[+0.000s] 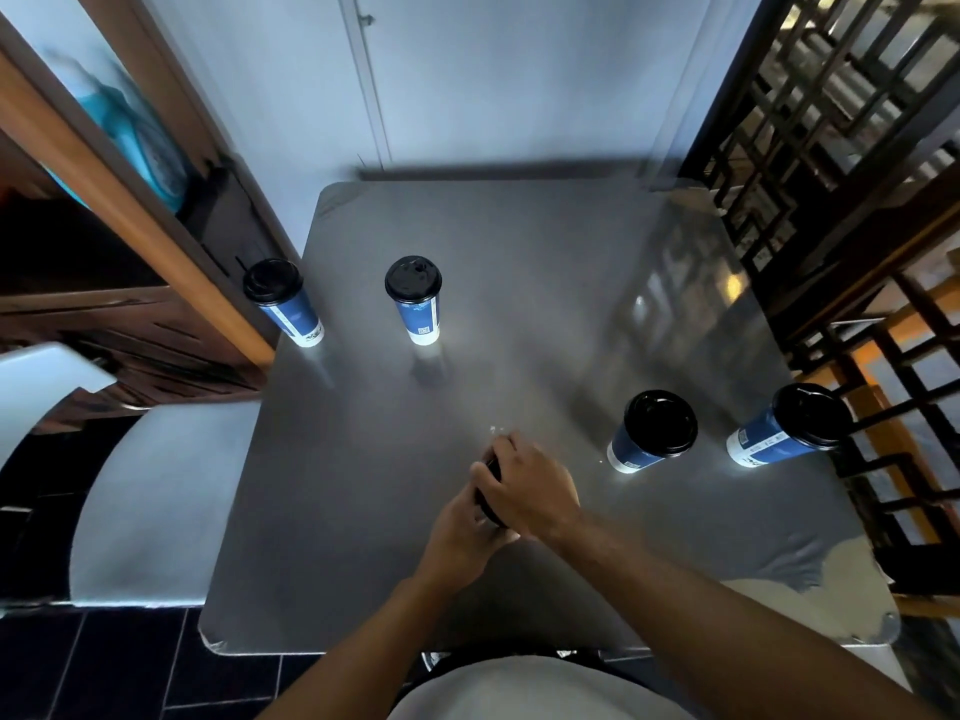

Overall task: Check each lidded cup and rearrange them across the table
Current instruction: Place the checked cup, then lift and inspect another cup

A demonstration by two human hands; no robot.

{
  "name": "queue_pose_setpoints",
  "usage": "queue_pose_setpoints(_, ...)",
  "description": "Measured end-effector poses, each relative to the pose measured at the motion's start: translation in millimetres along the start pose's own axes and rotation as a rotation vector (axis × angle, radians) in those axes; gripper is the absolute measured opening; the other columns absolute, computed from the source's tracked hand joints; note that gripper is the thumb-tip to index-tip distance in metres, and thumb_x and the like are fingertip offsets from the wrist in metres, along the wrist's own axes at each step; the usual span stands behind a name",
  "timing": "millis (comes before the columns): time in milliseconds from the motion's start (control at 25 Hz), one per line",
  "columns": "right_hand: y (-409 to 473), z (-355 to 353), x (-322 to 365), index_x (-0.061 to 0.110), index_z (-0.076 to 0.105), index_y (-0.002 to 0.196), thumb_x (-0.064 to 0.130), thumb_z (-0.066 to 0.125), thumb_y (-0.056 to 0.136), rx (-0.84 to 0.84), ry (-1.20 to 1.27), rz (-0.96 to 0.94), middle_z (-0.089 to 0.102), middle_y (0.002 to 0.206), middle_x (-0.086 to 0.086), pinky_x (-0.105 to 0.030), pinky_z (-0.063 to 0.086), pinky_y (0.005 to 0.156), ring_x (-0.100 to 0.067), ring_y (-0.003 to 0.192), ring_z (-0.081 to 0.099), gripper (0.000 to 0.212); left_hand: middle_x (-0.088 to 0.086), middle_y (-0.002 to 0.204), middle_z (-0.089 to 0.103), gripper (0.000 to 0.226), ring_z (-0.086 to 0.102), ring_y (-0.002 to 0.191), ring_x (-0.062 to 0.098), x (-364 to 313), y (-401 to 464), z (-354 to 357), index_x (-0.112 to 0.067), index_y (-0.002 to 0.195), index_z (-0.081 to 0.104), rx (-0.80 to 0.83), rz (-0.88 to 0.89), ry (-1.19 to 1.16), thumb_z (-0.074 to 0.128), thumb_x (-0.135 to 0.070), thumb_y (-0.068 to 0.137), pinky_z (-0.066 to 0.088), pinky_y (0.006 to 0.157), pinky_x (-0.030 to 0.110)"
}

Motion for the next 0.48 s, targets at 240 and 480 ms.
queue_pose_setpoints(240,9.2,-12.1,-28.2,0.02,0.066,0.117,0.017,0.046,0.095,0.089,0.344,-0.097,0.061,0.12,-0.005,-0.028,0.042,0.097,-0.02,0.112,0.057,0.03,-0.024,0.101,0.076,0.053,0.071,0.096,-0.004,6.7,5.3,1.0,-0.041,0.11,0.062,-0.009,-0.037,-0.106,0.087,-0.032,0.065,0.058,0.083,0.022)
queue_pose_setpoints(480,10.8,-13.6,-43.0,0.024,0.07,0.107,0.041,0.049,0.09,0.069,0.866,0.046,0.067,0.115,-0.012,-0.042,0.049,0.097,-0.027,0.109,0.063,0.032,0.008,0.12,0.073,0.063,0.073,0.106,0.022,-1.1,2.1,-7.0,-0.02,0.125,0.061,0.03,-0.127,-0.358,0.082,-0.033,0.067,0.06,0.09,0.039)
Point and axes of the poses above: each hand's wrist, its own y-axis towards the middle knuckle, its own z-axis out of the palm, x = y × z, the point moved 5 cm from there along y, towards the middle knuckle
